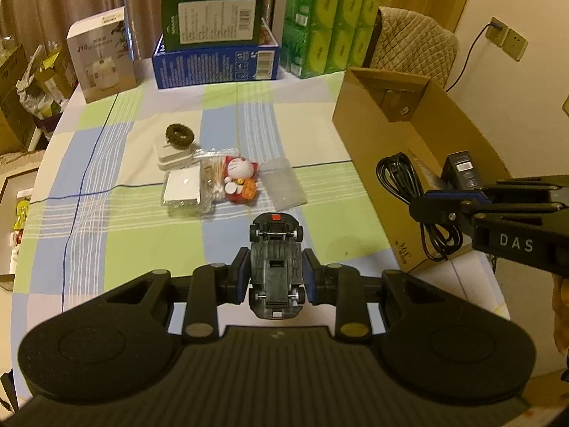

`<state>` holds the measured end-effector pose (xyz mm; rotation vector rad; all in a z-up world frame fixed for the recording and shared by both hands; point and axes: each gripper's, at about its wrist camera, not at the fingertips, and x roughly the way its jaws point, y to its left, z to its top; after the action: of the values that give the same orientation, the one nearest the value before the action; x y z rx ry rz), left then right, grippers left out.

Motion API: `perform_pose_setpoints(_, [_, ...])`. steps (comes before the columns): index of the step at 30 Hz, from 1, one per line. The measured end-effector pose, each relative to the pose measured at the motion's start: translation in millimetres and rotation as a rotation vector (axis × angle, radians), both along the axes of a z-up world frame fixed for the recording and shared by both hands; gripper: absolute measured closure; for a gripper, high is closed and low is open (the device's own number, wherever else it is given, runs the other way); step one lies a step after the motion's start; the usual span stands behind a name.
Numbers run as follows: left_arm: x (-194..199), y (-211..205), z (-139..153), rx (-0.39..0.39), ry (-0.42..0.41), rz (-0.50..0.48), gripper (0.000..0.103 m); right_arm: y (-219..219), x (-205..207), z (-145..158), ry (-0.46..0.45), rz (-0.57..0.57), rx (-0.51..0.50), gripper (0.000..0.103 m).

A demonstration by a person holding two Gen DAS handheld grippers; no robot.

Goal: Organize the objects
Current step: 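Lift the toy car and cable and carry both toward the cardboard box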

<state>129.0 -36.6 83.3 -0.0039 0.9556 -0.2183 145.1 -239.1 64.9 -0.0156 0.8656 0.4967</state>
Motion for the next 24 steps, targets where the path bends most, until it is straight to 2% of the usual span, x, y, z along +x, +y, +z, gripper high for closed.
perform_pose_setpoints(12, [-3.6,-31.4,12.6,-0.013,-0.024,-0.038,0.078,-25.5,-10.3,19.5,-0.034,-0.030,0.002,0.094])
perform_pose_setpoints(24, [6.7,-70.9,15.3,-0.026,-0.029,-0.082,0.078,-62.6,-5.9,24.0,-0.045,-0.080,-0.002,0.094])
